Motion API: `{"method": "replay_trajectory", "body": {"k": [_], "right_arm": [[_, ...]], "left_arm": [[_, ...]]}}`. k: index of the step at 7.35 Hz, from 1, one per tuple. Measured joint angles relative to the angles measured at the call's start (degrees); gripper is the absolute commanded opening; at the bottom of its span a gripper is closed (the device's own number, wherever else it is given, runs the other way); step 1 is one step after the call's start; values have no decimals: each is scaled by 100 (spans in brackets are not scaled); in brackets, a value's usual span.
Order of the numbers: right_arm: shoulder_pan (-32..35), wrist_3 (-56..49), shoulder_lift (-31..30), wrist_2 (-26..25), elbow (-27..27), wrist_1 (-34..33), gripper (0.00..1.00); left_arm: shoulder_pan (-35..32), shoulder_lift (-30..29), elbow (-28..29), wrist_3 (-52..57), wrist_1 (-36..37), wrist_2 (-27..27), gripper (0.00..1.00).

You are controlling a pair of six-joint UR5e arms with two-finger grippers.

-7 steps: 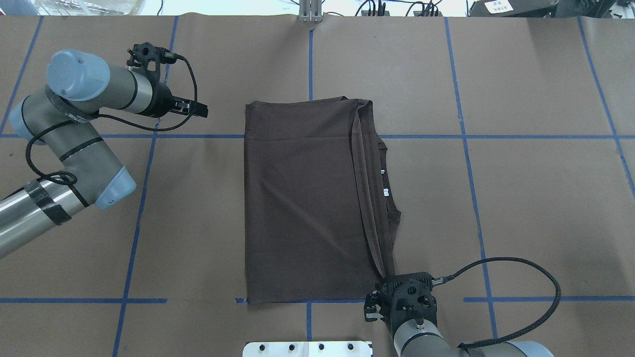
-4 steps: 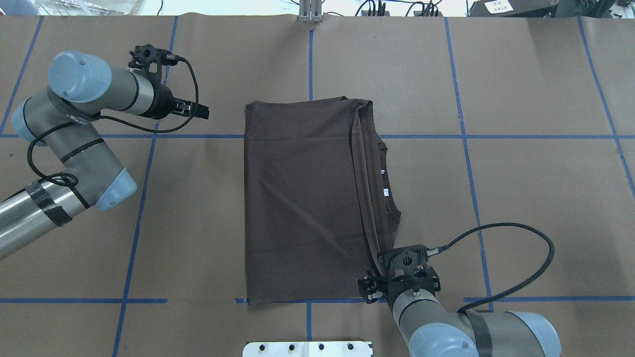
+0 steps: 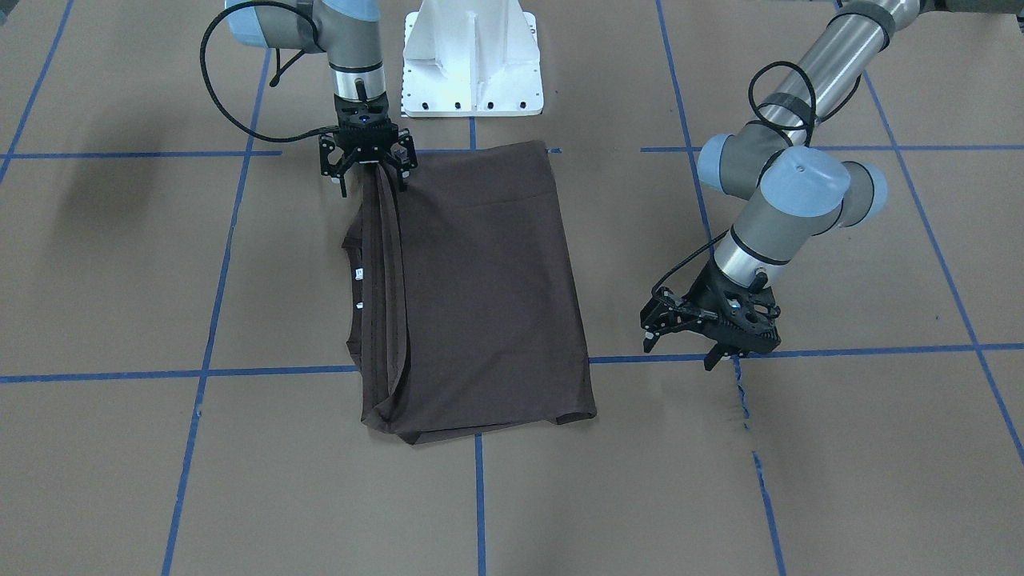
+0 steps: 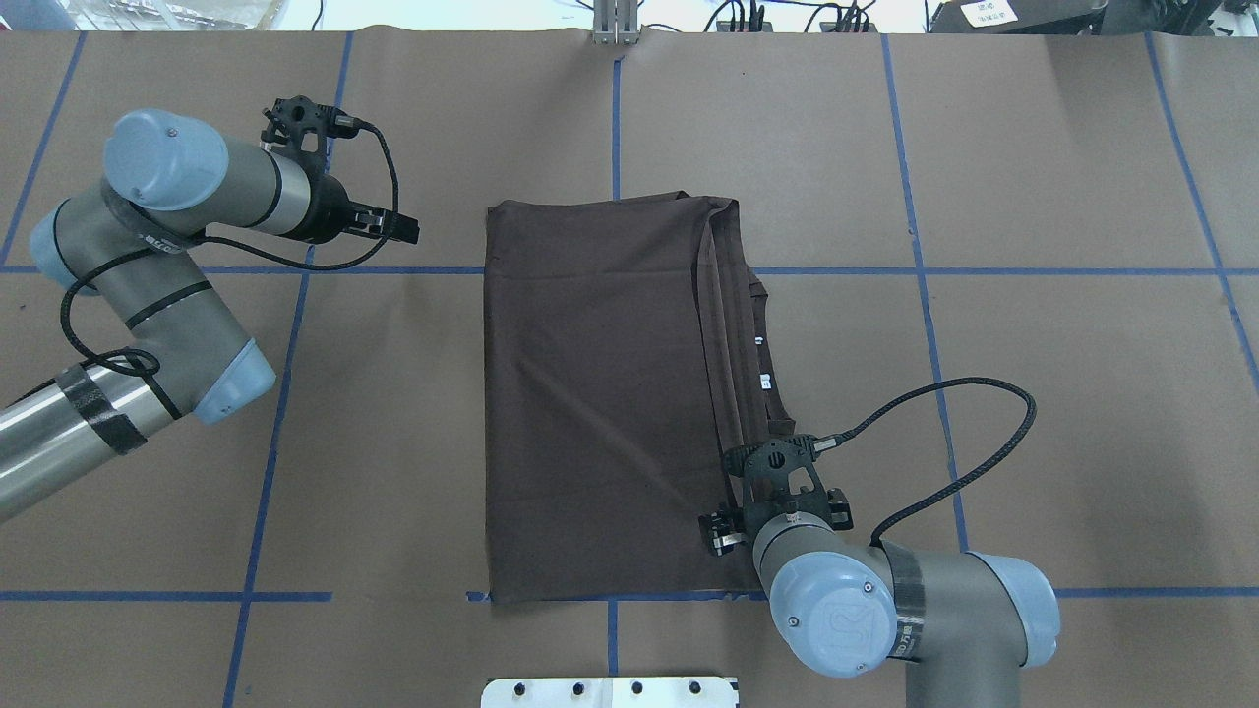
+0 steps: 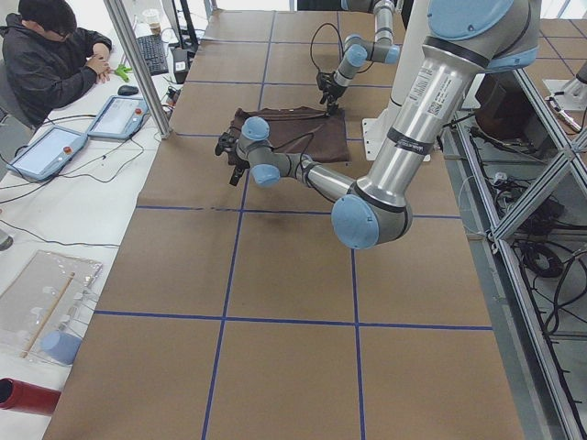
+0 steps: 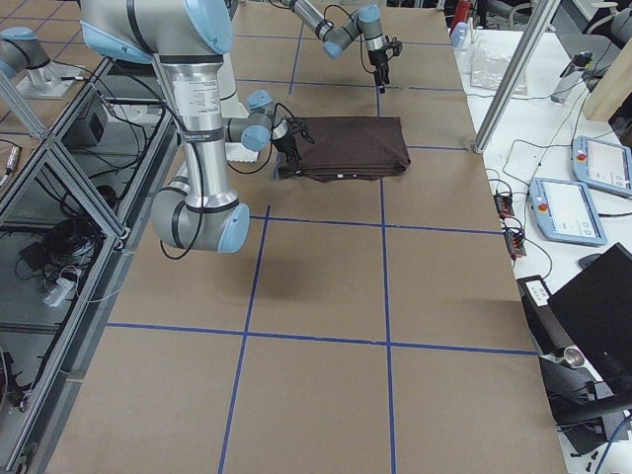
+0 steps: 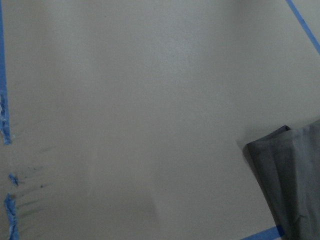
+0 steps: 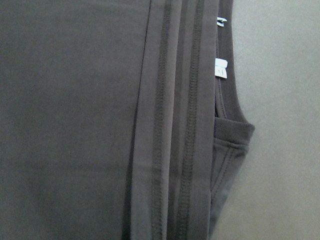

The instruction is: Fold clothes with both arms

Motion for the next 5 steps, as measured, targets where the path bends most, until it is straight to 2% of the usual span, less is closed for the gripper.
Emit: {"method": "replay_trajectory", "body": {"k": [5], "right_arm": [[411,-468,-3,449,46,-724,100]], "left_arm": [[23,-4,-3,-41,-7,0,100]]}}
